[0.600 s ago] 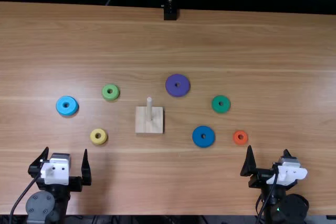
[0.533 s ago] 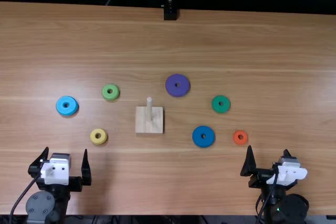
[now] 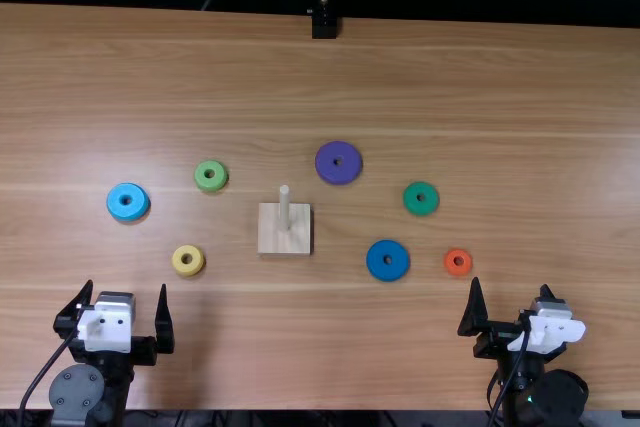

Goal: Build the Hanoi tower: stack the rings onto the peg from bottom to top in this color order: purple, dark blue, light blue, dark green, light green, yellow, orange.

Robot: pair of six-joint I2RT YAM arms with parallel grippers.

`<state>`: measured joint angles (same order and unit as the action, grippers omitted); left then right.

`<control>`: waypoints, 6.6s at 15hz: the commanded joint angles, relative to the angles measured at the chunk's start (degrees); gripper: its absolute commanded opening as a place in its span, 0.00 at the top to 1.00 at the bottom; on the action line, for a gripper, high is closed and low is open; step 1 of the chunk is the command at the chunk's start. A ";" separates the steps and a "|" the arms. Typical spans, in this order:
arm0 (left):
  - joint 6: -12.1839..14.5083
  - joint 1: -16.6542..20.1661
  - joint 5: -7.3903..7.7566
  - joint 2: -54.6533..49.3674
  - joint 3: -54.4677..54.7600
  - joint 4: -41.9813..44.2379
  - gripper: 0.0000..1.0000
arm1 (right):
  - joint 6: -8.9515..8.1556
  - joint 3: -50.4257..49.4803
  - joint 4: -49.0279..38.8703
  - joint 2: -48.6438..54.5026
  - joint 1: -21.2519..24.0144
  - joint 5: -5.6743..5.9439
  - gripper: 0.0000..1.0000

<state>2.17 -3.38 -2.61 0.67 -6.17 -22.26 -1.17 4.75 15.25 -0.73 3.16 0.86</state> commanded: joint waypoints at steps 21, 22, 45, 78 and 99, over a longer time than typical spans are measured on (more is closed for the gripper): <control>0.15 -0.05 -0.13 -0.67 6.17 -4.42 0.00 | -0.31 -1.41 2.85 0.73 0.18 1.04 0.00; 0.15 -0.05 -0.13 -0.67 6.17 -4.42 0.00 | -0.10 3.42 2.96 0.73 -0.08 1.04 0.00; 0.15 -0.05 -0.13 -0.67 6.17 -4.42 0.00 | -8.64 87.62 32.28 -104.82 -27.42 0.40 0.00; 0.15 -0.05 -0.13 -0.67 6.17 -4.42 0.00 | -12.33 119.26 44.72 -140.68 -26.19 0.51 0.00; 0.15 -0.05 -0.13 -0.67 6.17 -4.42 0.00 | -13.07 119.17 44.51 -142.71 -26.63 0.93 0.77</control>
<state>2.17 -3.38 -2.59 0.67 -6.17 -22.26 -13.80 122.67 59.61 -141.86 -23.22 1.13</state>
